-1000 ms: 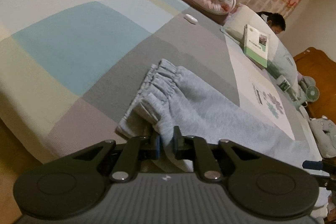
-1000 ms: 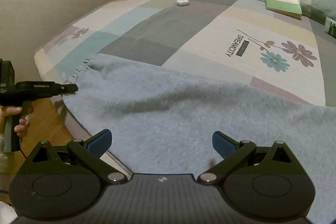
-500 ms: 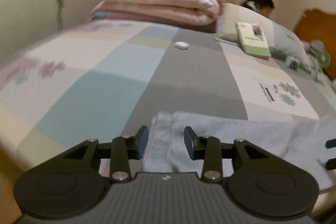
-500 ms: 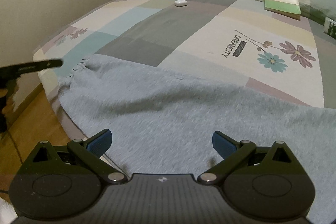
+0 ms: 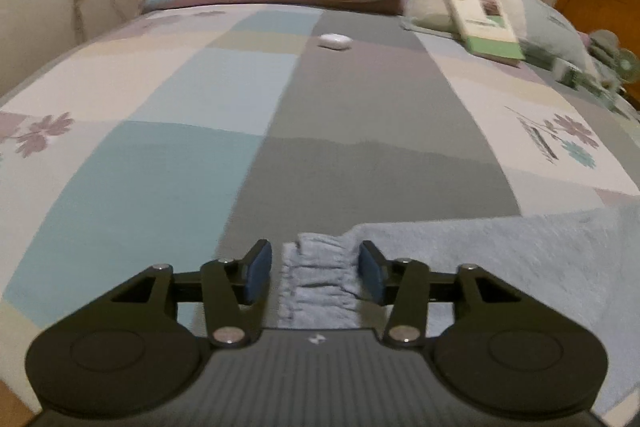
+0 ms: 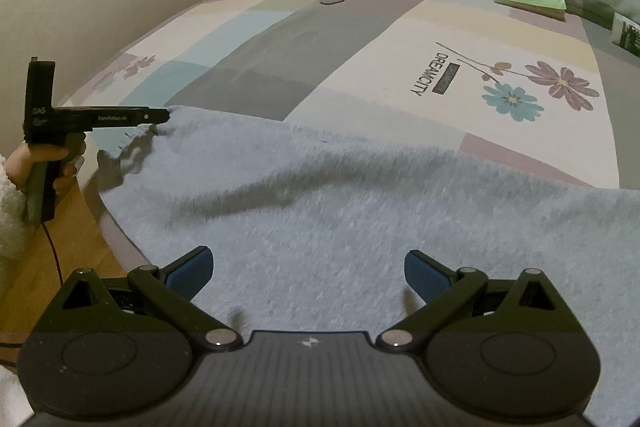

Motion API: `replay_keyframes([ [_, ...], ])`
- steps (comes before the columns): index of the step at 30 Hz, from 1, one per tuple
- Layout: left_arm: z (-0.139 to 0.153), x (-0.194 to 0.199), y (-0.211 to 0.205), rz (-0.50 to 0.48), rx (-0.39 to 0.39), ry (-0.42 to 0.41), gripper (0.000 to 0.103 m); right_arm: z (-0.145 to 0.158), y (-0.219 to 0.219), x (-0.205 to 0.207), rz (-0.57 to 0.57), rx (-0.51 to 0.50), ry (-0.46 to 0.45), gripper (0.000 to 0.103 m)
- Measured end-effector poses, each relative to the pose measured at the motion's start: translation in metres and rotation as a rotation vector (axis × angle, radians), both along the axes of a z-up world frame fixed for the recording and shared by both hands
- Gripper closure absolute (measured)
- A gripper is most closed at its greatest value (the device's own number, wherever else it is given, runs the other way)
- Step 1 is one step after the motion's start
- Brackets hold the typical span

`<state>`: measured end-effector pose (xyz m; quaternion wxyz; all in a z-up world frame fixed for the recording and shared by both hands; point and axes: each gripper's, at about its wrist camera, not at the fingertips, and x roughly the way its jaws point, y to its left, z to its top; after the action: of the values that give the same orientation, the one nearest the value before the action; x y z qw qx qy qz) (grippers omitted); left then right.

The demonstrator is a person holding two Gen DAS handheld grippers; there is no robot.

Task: Fold clothes

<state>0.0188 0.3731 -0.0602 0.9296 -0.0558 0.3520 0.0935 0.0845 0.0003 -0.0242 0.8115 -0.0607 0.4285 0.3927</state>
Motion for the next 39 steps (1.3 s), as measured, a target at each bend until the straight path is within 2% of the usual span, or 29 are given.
replay_keyframes([
  [1,0.000,-0.002,-0.002,-0.007,0.019,-0.003,0.069,0.000,0.000,0.000,0.000,-0.002,0.000,0.000],
  [5,0.006,-0.013,-0.010,-0.027,0.065,-0.026,0.074,-0.001,0.001,-0.001,-0.001,-0.007,-0.001,0.000],
  [11,0.009,-0.020,-0.027,-0.078,0.191,-0.040,0.074,-0.001,0.002,-0.003,0.001,-0.011,-0.002,0.000],
  [13,0.009,-0.019,-0.029,-0.069,0.208,-0.049,0.075,0.000,0.004,-0.005,0.004,-0.015,-0.006,0.000],
  [17,0.025,-0.024,-0.035,-0.035,0.245,-0.141,0.075,0.002,0.004,-0.007,0.003,-0.022,-0.022,0.000],
  [21,0.039,-0.033,-0.031,0.009,0.213,-0.217,0.075,0.003,0.006,-0.008,0.002,-0.024,-0.024,0.000],
  [23,0.039,-0.036,-0.031,0.008,0.203,-0.207,0.073,0.002,0.007,-0.008,0.003,-0.026,-0.021,0.000],
  [24,0.040,-0.037,-0.031,0.008,0.198,-0.203,0.068,0.001,0.007,-0.008,0.005,-0.030,-0.020,0.000],
  [28,0.041,-0.042,-0.030,0.006,0.178,-0.184,0.070,0.002,0.009,-0.010,0.017,-0.035,-0.023,0.000],
  [33,0.042,-0.049,-0.029,0.003,0.153,-0.161,0.064,0.006,0.007,-0.014,0.047,-0.039,-0.062,0.000],
  [35,0.043,-0.052,-0.029,0.002,0.143,-0.151,0.061,0.009,0.006,-0.018,0.084,-0.048,-0.101,0.006],
  [37,0.044,-0.058,-0.037,-0.020,0.133,-0.136,0.055,0.011,0.008,-0.026,0.153,-0.084,-0.155,0.021],
  [39,0.042,-0.068,-0.048,-0.048,0.123,-0.117,0.053,0.012,0.009,-0.036,0.222,-0.126,-0.202,0.030],
])
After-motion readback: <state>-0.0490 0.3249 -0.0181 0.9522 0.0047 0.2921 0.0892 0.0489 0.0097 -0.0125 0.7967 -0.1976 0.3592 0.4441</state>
